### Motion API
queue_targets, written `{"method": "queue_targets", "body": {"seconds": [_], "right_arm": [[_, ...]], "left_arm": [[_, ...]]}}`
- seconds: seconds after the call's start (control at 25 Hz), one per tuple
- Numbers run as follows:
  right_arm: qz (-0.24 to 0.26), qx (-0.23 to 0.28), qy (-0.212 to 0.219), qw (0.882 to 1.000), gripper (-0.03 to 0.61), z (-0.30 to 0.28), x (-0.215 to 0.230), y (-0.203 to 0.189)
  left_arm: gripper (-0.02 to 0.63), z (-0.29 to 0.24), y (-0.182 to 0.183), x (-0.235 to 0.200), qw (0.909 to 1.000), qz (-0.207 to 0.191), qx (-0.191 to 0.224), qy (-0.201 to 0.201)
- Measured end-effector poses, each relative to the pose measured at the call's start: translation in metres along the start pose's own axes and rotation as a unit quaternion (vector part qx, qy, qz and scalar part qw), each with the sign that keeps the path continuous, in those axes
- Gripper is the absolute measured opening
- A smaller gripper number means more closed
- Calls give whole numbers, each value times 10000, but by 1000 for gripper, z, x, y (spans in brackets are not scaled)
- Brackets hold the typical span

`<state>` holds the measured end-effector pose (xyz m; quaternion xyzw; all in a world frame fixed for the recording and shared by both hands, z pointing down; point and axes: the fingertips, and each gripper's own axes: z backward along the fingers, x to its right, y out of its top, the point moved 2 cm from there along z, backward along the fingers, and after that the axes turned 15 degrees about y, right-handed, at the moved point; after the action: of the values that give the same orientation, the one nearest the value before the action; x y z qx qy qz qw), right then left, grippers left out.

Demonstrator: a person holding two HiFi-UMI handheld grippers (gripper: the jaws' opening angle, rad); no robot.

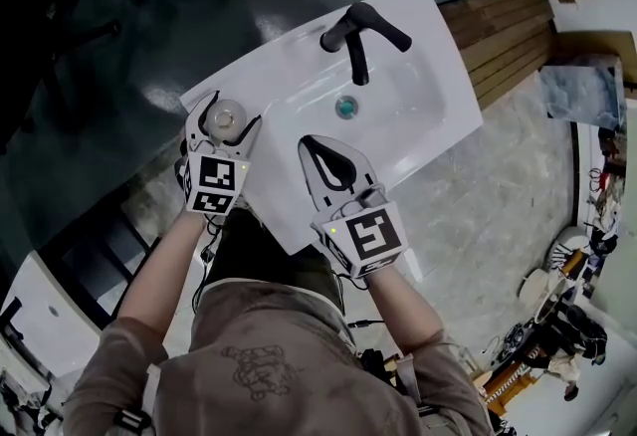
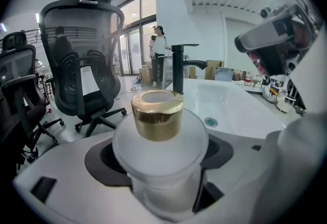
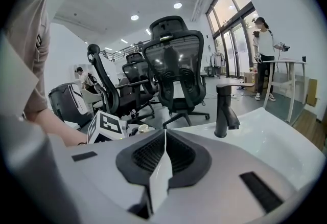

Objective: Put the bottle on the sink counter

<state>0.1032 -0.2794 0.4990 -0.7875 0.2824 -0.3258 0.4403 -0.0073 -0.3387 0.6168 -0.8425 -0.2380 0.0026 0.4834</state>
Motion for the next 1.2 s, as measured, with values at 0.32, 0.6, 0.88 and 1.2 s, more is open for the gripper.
{"method": "queue_targets", "body": {"seconds": [0.32, 0.6, 0.88, 1.2], "right_arm": [[-15, -55, -59, 10000, 31, 14, -8, -9], [37, 10, -169, 9998, 31, 27, -13, -3], [292, 176, -368, 9987, 31, 46, -25, 30], [715, 384, -701, 9942, 29, 90, -40, 76]], "left_arm": [[345, 8, -2, -2, 9988, 460, 166, -88], [345, 25, 5, -10, 9985, 527, 172, -11], [344, 62, 35, -15, 9978, 554, 333, -157], [342, 116, 80, -31, 9978, 409, 503, -131]]}}
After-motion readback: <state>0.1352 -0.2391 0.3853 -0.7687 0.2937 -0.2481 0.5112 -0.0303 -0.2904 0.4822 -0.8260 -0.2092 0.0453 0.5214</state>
